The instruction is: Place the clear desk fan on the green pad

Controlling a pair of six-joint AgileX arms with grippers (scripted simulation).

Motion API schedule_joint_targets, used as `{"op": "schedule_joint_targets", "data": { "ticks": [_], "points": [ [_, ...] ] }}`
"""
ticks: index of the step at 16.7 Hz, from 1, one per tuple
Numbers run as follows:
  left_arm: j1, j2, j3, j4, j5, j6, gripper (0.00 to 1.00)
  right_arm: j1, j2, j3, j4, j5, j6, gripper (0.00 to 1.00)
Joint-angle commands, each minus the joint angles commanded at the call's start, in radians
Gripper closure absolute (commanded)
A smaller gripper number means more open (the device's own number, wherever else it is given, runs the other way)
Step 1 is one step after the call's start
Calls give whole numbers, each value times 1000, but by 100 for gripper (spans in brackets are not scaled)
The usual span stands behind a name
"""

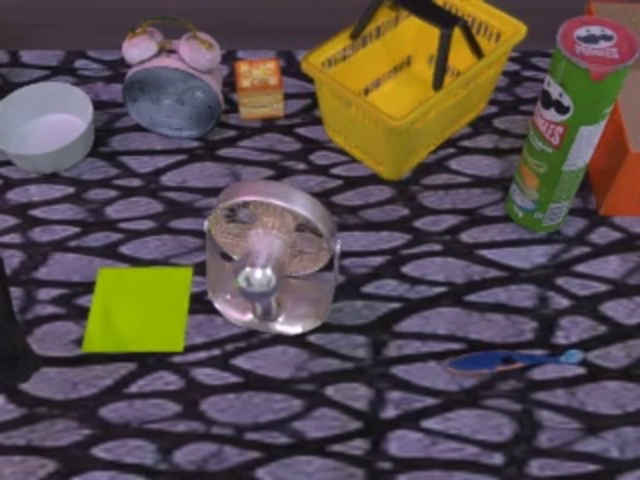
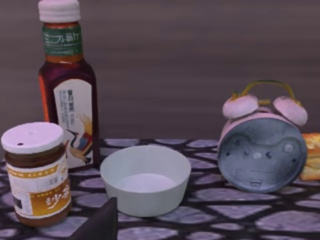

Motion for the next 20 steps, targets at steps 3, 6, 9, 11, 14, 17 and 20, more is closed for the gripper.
{"op": "schedule_joint_targets", "data": {
  "ticks": [3,6,9,11,14,17,20],
  "points": [
    [-3,9,6,-9,0,6,0,0,0,0,0,0,0,0],
    [-29,96,68,-86,3,57,0,0,0,0,0,0,0,0],
    [-75,264,200,-226,7,153,0,0,0,0,0,0,0,0],
    [-113,404,324,-340,10,232,0,0,0,0,0,0,0,0],
    [-178,643,559,-524,16,368,0,0,0,0,0,0,0,0],
    [-248,901,840,-711,24,517,0,0,0,0,0,0,0,0],
    [-316,1168,1147,-893,31,670,0,0,0,0,0,0,0,0]
  ]
}}
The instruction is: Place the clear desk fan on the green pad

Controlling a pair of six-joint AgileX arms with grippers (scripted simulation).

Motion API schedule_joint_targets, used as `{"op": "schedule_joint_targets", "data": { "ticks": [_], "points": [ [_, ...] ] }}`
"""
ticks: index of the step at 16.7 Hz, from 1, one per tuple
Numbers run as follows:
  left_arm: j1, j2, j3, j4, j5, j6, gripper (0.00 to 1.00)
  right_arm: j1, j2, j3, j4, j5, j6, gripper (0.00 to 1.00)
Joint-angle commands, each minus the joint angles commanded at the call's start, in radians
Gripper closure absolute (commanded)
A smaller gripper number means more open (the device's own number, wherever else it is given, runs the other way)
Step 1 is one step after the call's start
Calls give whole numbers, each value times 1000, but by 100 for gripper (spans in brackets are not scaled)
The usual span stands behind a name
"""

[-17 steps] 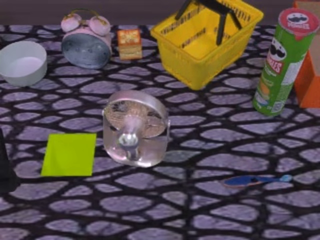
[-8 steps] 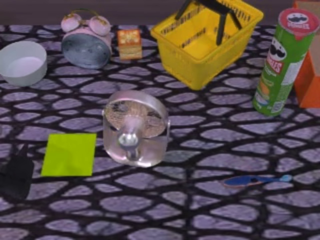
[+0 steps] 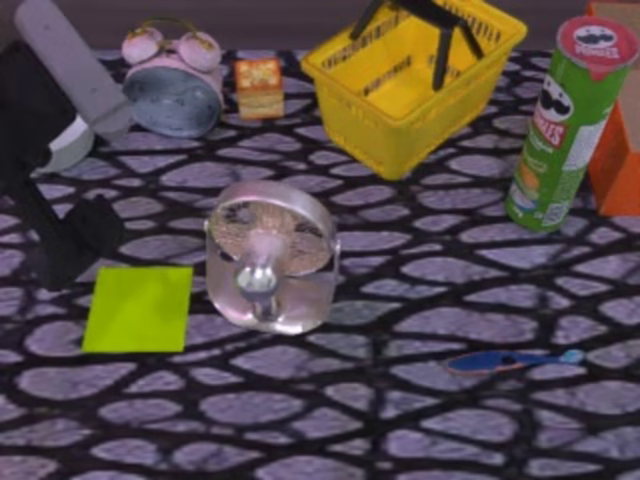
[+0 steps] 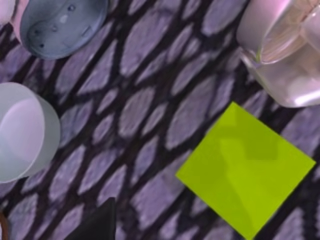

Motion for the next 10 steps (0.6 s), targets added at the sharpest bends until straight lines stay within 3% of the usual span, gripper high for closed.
{"op": "schedule_joint_targets", "data": {
  "ticks": [10],
  "points": [
    [-176,837,883,-516,-10,455,0,0,0,0,0,0,0,0]
  ]
}}
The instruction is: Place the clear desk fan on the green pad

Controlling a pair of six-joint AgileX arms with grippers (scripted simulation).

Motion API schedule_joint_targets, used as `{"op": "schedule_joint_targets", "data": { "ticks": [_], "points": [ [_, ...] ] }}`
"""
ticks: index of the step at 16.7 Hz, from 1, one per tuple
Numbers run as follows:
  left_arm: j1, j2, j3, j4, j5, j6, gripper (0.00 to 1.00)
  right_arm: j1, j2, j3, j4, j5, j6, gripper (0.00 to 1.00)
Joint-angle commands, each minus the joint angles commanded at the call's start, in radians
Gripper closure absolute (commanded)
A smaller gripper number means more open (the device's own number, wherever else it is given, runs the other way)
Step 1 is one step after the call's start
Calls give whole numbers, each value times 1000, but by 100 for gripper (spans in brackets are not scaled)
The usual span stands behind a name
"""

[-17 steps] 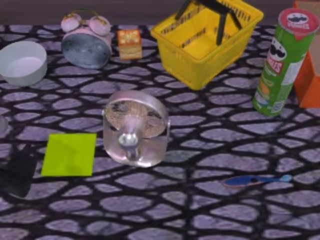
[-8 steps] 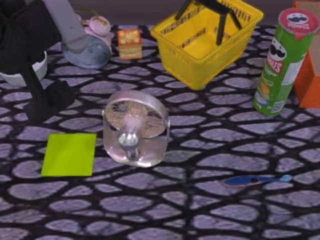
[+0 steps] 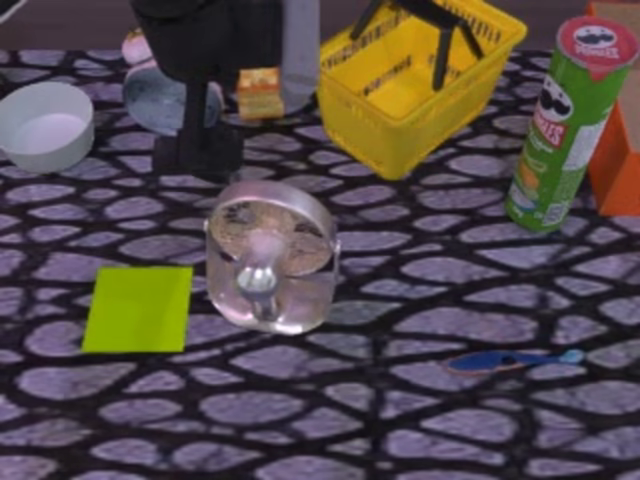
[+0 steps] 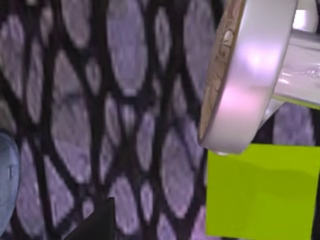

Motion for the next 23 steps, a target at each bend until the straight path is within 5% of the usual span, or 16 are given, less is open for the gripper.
{"op": "schedule_joint_targets", "data": {
  "ticks": [11,23],
  "points": [
    [-43,273,242,-155,-17,139,0,0,0,0,0,0,0,0],
    [-41,240,-14,67,-18,140,0,0,0,0,0,0,0,0]
  ]
}}
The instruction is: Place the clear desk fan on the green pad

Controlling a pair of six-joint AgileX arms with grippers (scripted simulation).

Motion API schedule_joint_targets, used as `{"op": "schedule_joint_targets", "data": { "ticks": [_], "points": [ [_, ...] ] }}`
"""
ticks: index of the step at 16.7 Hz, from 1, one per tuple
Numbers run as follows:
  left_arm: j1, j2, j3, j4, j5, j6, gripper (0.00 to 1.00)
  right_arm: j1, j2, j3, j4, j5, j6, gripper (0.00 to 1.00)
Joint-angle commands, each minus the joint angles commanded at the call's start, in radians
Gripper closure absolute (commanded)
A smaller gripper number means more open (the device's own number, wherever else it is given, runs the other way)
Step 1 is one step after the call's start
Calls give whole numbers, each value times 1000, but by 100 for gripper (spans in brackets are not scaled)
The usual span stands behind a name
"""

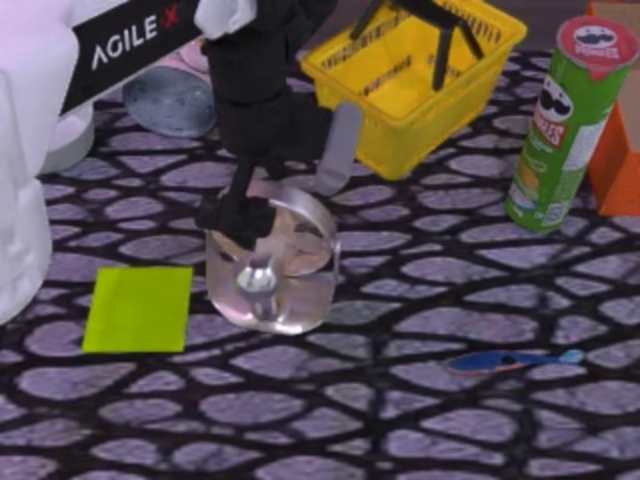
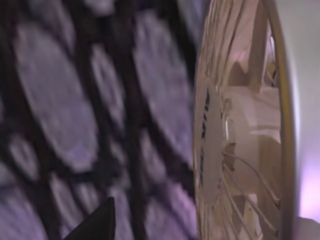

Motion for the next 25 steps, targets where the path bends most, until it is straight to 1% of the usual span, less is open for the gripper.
{"op": "schedule_joint_targets", "data": {
  "ticks": [2,15,16,25],
  "points": [
    [0,0,0,0,0,0,0,0,0,0,0,0,0,0],
    [0,0,0,0,0,0,98,0,0,0,0,0,0,0],
    [0,0,0,0,0,0,100,0,0,0,0,0,0,0],
    [1,1,4,-3,0,2,100,0,0,0,0,0,0,0]
  ]
}}
